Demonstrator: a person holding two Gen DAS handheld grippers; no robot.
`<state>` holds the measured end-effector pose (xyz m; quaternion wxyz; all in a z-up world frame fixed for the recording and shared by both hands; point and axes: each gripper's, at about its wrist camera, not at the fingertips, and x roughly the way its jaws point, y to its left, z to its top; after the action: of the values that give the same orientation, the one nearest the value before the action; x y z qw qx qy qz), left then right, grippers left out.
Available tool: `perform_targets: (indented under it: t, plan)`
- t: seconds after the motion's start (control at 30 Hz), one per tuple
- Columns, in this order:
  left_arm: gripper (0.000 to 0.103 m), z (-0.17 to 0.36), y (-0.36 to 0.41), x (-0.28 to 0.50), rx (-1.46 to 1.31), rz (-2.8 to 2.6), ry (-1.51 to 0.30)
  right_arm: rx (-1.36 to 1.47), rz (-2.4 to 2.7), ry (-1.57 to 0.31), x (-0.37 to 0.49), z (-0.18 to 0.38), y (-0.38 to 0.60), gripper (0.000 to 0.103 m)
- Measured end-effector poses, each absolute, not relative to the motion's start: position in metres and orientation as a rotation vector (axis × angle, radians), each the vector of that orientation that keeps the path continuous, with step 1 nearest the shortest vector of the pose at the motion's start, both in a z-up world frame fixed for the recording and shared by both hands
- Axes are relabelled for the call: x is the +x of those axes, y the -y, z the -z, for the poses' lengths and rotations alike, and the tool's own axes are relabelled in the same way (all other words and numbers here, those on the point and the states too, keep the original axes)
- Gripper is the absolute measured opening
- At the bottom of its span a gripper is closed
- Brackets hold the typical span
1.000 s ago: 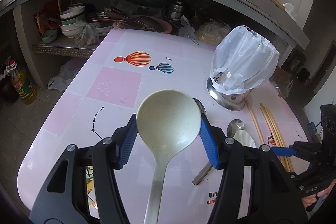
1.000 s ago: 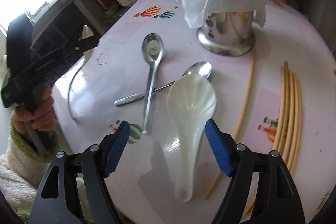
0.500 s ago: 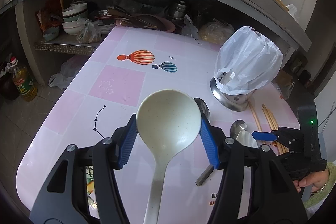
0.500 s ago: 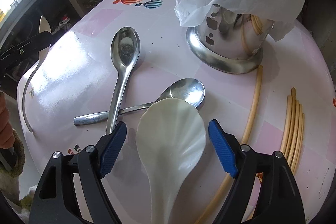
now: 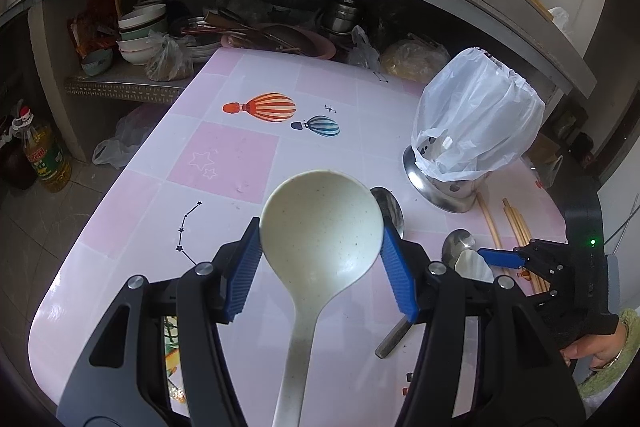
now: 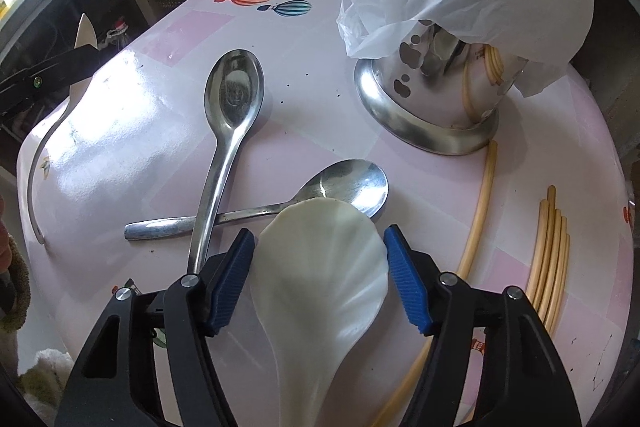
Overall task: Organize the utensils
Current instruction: 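Grasp the white shell-shaped rice paddle with the right tool while the left tool holds the ladle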
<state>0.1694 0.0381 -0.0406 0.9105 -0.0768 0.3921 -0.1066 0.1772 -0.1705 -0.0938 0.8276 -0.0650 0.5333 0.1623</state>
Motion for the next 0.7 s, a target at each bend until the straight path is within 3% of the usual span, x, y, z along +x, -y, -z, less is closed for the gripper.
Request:
perform_targets:
  t: [0.7]
  plan:
    - [0.055,0.009,-0.027,0.144,-0.117,0.261,-0.71,0.027,-0.312,-0.886,0.123,0.009,0.223,0.064]
